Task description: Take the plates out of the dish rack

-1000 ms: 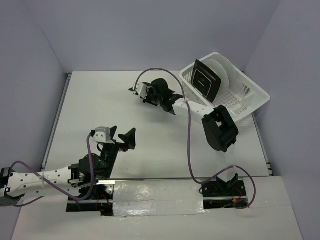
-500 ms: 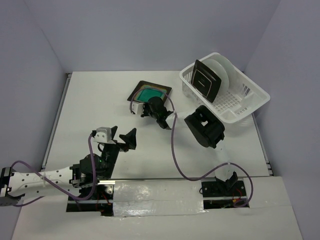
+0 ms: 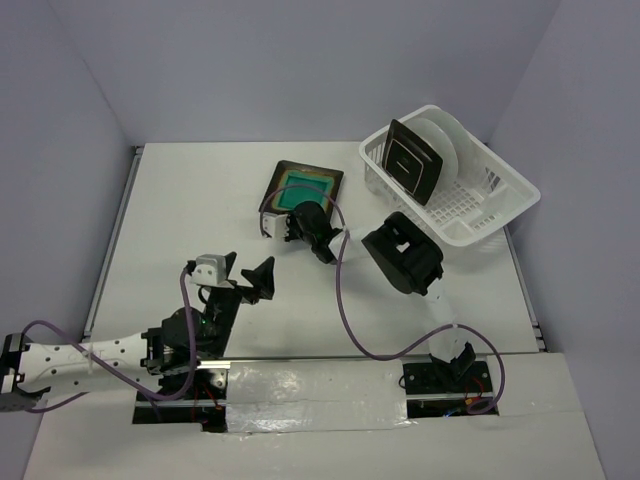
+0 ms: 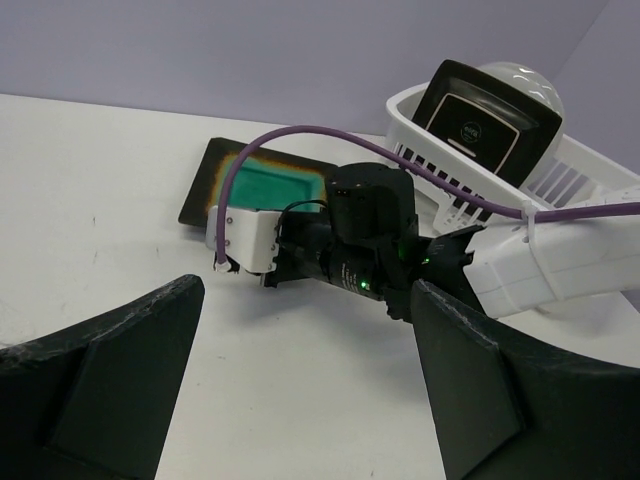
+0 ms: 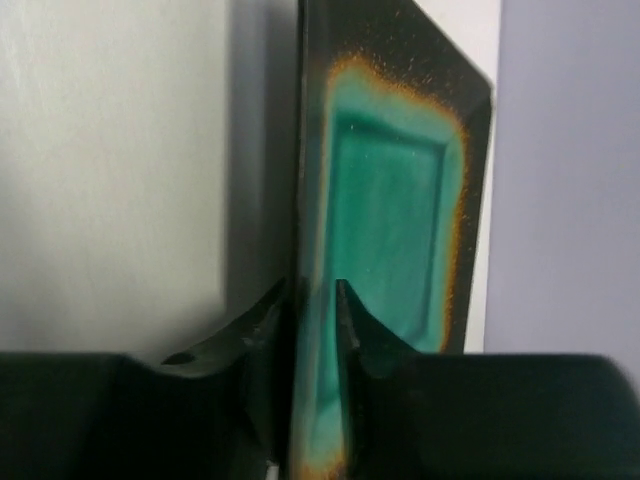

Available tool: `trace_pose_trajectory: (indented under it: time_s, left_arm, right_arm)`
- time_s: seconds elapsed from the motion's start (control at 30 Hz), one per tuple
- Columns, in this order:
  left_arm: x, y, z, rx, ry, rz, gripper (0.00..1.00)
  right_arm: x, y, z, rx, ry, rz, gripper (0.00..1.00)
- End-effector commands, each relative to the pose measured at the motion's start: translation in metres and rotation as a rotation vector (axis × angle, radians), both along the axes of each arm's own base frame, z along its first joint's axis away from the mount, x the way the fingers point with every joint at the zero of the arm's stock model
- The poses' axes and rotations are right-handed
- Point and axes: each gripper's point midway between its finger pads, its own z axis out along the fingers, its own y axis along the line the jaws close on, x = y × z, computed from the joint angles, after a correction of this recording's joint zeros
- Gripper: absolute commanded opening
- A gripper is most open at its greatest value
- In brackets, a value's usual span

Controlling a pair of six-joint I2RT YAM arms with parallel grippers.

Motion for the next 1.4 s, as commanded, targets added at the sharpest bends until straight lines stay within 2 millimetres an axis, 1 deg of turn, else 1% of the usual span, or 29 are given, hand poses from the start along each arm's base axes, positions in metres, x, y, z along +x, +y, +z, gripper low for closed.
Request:
trace_pose_trajectory:
  time_s: [0.0, 0.03, 0.07, 0.1, 0.13, 0.17, 0.2, 0.27, 0.3, 0.37, 0.4, 0.5, 0.53, 0.57, 0.63, 0.67, 0.73, 0.77, 0.97, 1.0, 1.07, 1.1, 1.17, 1.2, 1.23, 1.27, 1.3, 1.33, 1.37]
  left_arm:
    - [-0.001, 0.002, 0.014, -0.068, -0.018, -0.007, 0.97]
    - [-0.001, 0.001, 0.014, -0.067, -0.018, -0.010, 0.97]
    - [-0.001, 0.000, 0.012, -0.061, -0.017, -0.011, 0.97]
    - [-0.001, -0.001, 0.013, -0.060, -0.018, -0.014, 0.98]
    - [-0.001, -0.002, 0.013, -0.055, -0.014, -0.013, 0.97]
    - [-0.001, -0.002, 0.013, -0.055, -0.012, -0.011, 0.97]
    - [-0.001, -0.002, 0.012, -0.049, -0.009, -0.009, 0.97]
    - [-0.001, -0.002, 0.013, -0.051, -0.008, -0.005, 0.97]
    - [0.000, -0.001, 0.012, -0.048, -0.007, -0.004, 0.97]
    - [-0.001, 0.000, 0.014, -0.058, -0.009, -0.007, 0.97]
    - [-0.001, 0.000, 0.013, -0.059, -0.010, -0.010, 0.97]
    - [-0.002, 0.002, 0.015, -0.072, -0.014, -0.018, 0.97]
    - [-0.002, 0.003, 0.016, -0.077, -0.015, -0.014, 0.97]
    - [-0.002, 0.005, 0.015, -0.076, -0.015, -0.008, 0.98]
    - [-0.002, 0.007, 0.015, -0.076, -0.015, 0.002, 0.98]
    - [-0.002, 0.007, 0.015, -0.075, -0.015, 0.003, 0.98]
    - [-0.001, 0.007, 0.015, -0.069, -0.016, 0.007, 0.98]
    - [-0.001, 0.007, 0.014, -0.069, -0.015, 0.008, 0.98]
    - [-0.002, 0.007, 0.016, -0.078, -0.011, 0.004, 0.98]
    - [-0.002, 0.007, 0.016, -0.081, -0.013, -0.001, 0.98]
    - [-0.003, 0.007, 0.016, -0.083, -0.016, -0.010, 0.98]
    - [-0.003, 0.007, 0.016, -0.085, -0.015, -0.007, 0.98]
    - [-0.003, 0.009, 0.017, -0.087, -0.014, -0.001, 0.98]
    - [-0.003, 0.008, 0.016, -0.085, -0.015, -0.005, 0.98]
    - [-0.003, 0.007, 0.016, -0.085, -0.017, -0.008, 0.98]
    - [-0.003, 0.006, 0.016, -0.084, -0.020, -0.012, 0.98]
    - [-0.003, 0.005, 0.016, -0.081, -0.022, -0.016, 0.98]
    - [-0.003, 0.003, 0.016, -0.076, -0.022, -0.020, 0.98]
    - [-0.002, 0.002, 0.015, -0.066, -0.021, -0.020, 0.98]
  right_arm:
    - [0.011, 0.008, 0.029, 0.040, -0.053, -0.026, 0.33]
    - [0.013, 0.010, 0.032, 0.044, -0.043, -0.030, 0.48]
    - [0.012, 0.007, 0.026, 0.030, -0.006, -0.044, 0.58]
    - [0.010, 0.009, 0.027, 0.030, 0.003, -0.047, 0.61]
    - [0.010, 0.009, 0.031, 0.037, 0.006, -0.048, 0.61]
    - [0.008, 0.006, 0.025, 0.029, 0.015, -0.050, 0.61]
    - [0.009, 0.008, 0.037, 0.060, -0.012, -0.051, 0.61]
    - [0.006, 0.004, 0.039, 0.075, -0.011, -0.056, 0.61]
    - [0.005, 0.005, 0.050, 0.089, -0.019, -0.054, 0.60]
    - [-0.002, 0.005, 0.054, 0.102, 0.007, -0.041, 0.59]
    - [-0.003, 0.003, 0.069, 0.132, 0.004, -0.044, 0.59]
    - [-0.012, 0.003, 0.077, 0.138, 0.047, -0.030, 0.59]
    - [-0.013, 0.003, 0.085, 0.142, 0.054, -0.027, 0.59]
    - [-0.016, 0.000, 0.080, 0.119, 0.088, -0.031, 0.59]
    - [-0.021, -0.002, 0.082, 0.137, 0.103, -0.040, 0.59]
    - [-0.022, -0.005, 0.096, 0.163, 0.089, -0.037, 0.59]
    - [-0.029, -0.008, 0.103, 0.202, 0.090, -0.028, 0.60]
    - [-0.030, -0.012, 0.119, 0.225, 0.077, -0.033, 0.60]
    - [-0.023, -0.036, 0.177, 0.364, 0.081, -0.093, 0.61]
    - [-0.024, -0.041, 0.198, 0.407, 0.068, -0.090, 0.61]
    - [-0.020, -0.055, 0.216, 0.486, 0.088, -0.110, 0.61]
    - [-0.022, -0.058, 0.237, 0.533, 0.078, -0.093, 0.61]
    - [-0.014, -0.078, 0.256, 0.627, 0.094, -0.142, 0.61]
    - [-0.005, -0.099, 0.275, 0.671, 0.087, -0.186, 0.61]
    - [-0.001, -0.110, 0.282, 0.704, 0.103, -0.214, 0.61]
    - [0.003, -0.119, 0.308, 0.789, 0.121, -0.230, 0.62]
    - [0.015, -0.151, 0.303, 0.803, 0.170, -0.303, 0.62]
    - [0.019, -0.162, 0.308, 0.832, 0.199, -0.318, 0.62]
    - [0.020, -0.166, 0.329, 0.866, 0.208, -0.287, 0.61]
